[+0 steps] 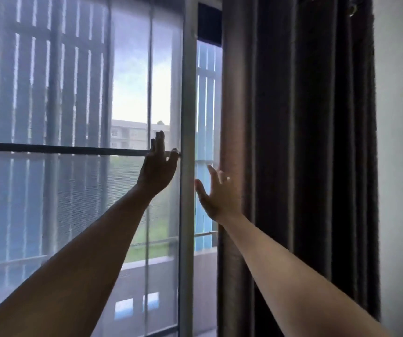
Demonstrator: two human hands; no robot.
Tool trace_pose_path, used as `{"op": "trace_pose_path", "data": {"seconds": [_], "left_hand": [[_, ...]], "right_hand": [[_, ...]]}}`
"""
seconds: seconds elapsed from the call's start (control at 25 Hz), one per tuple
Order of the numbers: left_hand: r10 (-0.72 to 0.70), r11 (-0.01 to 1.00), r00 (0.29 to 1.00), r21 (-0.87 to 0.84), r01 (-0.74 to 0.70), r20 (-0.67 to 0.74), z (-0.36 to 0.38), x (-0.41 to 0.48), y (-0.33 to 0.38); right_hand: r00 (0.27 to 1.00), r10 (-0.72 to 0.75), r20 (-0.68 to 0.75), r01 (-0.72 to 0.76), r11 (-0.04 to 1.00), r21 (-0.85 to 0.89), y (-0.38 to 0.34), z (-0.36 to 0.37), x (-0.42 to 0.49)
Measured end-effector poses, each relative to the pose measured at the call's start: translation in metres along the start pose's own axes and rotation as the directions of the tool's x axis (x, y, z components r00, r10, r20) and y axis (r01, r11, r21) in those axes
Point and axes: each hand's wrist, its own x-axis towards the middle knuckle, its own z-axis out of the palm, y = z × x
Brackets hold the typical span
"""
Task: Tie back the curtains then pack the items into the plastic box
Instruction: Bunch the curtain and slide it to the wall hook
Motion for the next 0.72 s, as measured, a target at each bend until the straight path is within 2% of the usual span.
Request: {"op": "trace_pose_path", "data": {"seconds": [0.12,0.24,0.36,0.52,0.6,0.72], "left_hand": [[-0.014,0.999,0.998,-0.048,0.017,0.062,0.048,0.013,0.014],[0.024,0.997,0.993,-0.074,-0.015,0.119,0.095,0.031,0.021],[0.096,0.984,0.979,-0.163,-0.067,0.178,0.146,0.053,0.024],[0.163,0.922,0.98,-0.37,-0.112,0.112,0.202,0.08,0.041],[0.198,0.923,0.973,-0.356,-0.143,0.122,0.229,0.09,0.051],[0.254,0.935,0.944,-0.303,-0.184,0.21,0.269,0.103,0.058]], "right_hand": [[0.983,0.109,-0.147,-0.129,0.983,-0.13,0.046,0.011,0.002],[0.95,0.209,-0.23,-0.247,0.958,-0.148,0.08,0.028,0.007],[0.923,0.242,-0.299,-0.301,0.938,-0.17,0.114,0.046,0.017],[0.884,0.287,-0.369,-0.366,0.916,-0.165,0.153,0.064,0.026],[0.863,0.333,-0.38,-0.419,0.892,-0.17,0.17,0.072,0.025],[0.824,0.378,-0.423,-0.484,0.857,-0.176,0.196,0.084,0.026]]}}
